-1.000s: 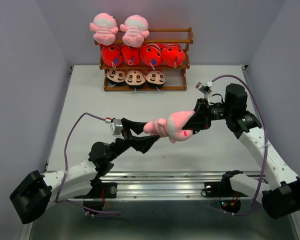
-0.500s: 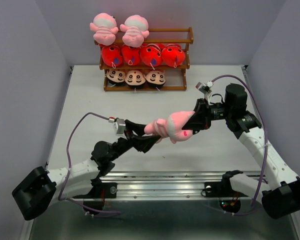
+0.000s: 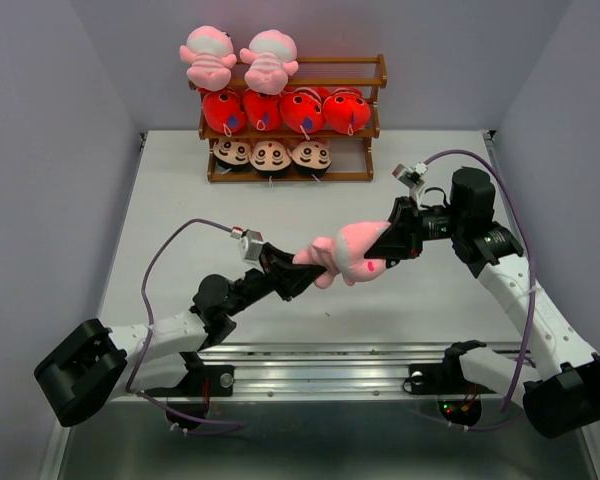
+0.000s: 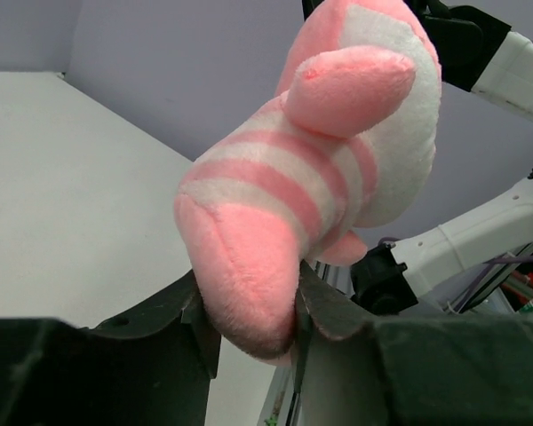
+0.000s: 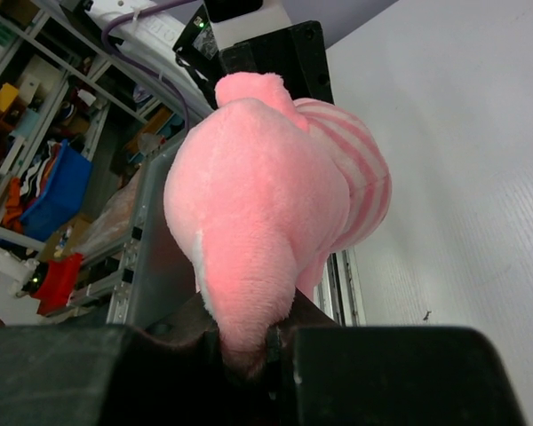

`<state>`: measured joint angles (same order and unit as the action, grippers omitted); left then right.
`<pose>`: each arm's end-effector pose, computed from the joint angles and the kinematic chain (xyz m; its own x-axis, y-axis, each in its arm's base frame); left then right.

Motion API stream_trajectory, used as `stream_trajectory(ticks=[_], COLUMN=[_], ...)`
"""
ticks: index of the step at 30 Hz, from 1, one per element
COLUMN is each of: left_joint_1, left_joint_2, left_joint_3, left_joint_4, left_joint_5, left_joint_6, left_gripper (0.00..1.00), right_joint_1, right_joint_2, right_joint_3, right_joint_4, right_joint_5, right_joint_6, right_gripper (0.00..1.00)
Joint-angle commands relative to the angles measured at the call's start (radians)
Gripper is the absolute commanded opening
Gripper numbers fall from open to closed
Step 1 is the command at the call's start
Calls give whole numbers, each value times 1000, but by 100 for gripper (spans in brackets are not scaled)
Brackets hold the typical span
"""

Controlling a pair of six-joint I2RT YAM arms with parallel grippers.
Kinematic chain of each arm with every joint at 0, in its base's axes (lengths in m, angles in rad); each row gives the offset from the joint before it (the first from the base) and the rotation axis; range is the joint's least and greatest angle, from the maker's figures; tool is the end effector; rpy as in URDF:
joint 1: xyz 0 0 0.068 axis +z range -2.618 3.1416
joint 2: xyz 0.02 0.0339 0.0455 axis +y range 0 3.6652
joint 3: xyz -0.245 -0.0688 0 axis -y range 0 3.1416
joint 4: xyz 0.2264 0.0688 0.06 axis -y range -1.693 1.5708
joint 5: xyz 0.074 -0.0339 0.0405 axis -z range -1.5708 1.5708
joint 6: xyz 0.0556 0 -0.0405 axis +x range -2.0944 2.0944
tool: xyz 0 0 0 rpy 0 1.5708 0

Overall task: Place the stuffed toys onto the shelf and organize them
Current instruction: Pass the stuffed toy from the right arm to the left

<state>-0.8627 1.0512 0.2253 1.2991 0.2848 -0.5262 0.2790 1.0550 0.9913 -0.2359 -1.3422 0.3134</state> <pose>0.1243 -0.1691 0.2584 -0.1915 -0.5174 -0.8340 0.9199 0.2016 -0.3363 0.1886 0.1103 0.3465 -0.5649 -0.0892 -0.8203 -0.8229 -0.0115 0.5680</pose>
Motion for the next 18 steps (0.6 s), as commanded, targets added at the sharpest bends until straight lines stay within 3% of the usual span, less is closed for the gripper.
stream_trajectory(ticks=[1, 3, 6, 7, 10, 11, 14, 15, 18], left_joint_1=[-4, -4, -4, -4, -4, -4, -4, -2, 1], left_joint_2=[7, 7, 3, -3, -25, -34, -74, -85, -152], left_joint_3=[49, 49, 43, 39, 16, 8, -23, -49, -87], left_joint_4=[301, 304, 302, 298, 266, 250, 189, 175, 114], left_joint_5=[36, 30, 17, 4, -38, -48, -101, -120, -196], left_joint_6=[-26, -37, -55, -66, -80, -83, -92, -103, -124], left_gripper=[31, 19, 10, 2, 0, 0, 0, 0, 0], right_joint_1=[-6, -6, -15, -15, -15, -24, -24, -24, -24], right_joint_2=[-21, -23, -26, -26, -39, -43, -56, -59, -61], right_joint_3=[1, 0, 0, -2, -5, -8, 3, 27, 56], right_joint_4=[29, 29, 27, 27, 23, 15, -95, -136, -226], right_joint_5=[-6, -2, 2, 8, 24, 41, 139, 179, 337], right_joint_6=[-16, -20, -25, -28, -49, -60, -167, -259, -382], right_gripper=[2, 4, 9, 12, 32, 50, 81, 98, 100])
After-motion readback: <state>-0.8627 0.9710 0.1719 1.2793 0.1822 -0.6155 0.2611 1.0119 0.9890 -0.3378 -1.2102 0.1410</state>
